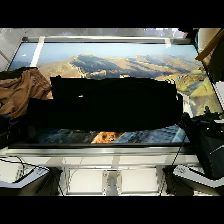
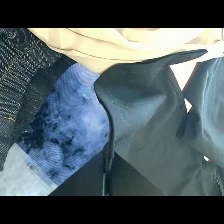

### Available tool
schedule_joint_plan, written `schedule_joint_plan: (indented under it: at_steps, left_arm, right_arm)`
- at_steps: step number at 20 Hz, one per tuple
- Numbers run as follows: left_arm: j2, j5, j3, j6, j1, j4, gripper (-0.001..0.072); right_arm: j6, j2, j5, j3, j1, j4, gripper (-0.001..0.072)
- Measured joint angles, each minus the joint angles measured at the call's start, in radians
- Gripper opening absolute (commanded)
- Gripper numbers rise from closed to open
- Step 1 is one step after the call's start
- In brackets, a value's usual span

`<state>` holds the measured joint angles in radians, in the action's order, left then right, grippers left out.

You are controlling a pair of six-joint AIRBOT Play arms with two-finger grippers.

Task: Fold the clothes and pants, and hang the long-sleeved shirts on hangers.

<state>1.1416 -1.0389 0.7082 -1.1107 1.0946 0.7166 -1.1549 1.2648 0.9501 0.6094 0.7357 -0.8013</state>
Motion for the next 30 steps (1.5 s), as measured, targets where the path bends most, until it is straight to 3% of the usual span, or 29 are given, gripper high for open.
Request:
schedule_joint_plan:
  at_steps: [1,2,10,19,22,23,24,25,30]
  left_arm:
    - [0.000,0.000,0.000,0.000,0.000,0.000,0.0010]
    - [0.000,0.001,0.000,0.000,0.000,0.000,0.0010]
    - [-0.008,-0.030,0.006,-0.001,0.000,0.024,0.0009]
    - [-0.122,-0.167,0.013,-0.064,0.000,0.393,0.0010]
    - [-0.135,-0.174,0.011,-0.081,0.000,0.456,0.0024]
    - [-0.137,-0.170,0.010,-0.086,0.000,0.464,0.0208]
    - [-0.139,-0.165,0.010,-0.089,0.000,0.462,0.0424]
    - [-0.141,-0.164,0.011,-0.094,0.000,0.446,0.0496]
    - [-0.164,-0.157,0.082,-0.067,-0.011,0.164,0.0495]
  right_arm:
    - [0.007,0.000,-0.006,0.000,0.000,0.010,0.0058]
    - [0.011,0.002,-0.013,0.000,0.000,0.016,0.0020]
    - [0.043,-0.032,0.019,0.001,0.000,0.000,0.0019]
    - [-0.020,-0.335,0.263,0.001,0.003,-0.450,0.0019]
    - [-0.031,-0.369,0.307,0.001,0.031,-0.522,0.0020]
    - [-0.032,-0.375,0.316,0.001,0.043,-0.539,0.0075]
    - [-0.036,-0.380,0.322,0.001,0.055,-0.546,0.0271]
    - [-0.036,-0.383,0.336,0.002,0.062,-0.551,0.0397]
    - [-0.039,-0.391,0.428,0.111,0.078,-0.459,0.0393]
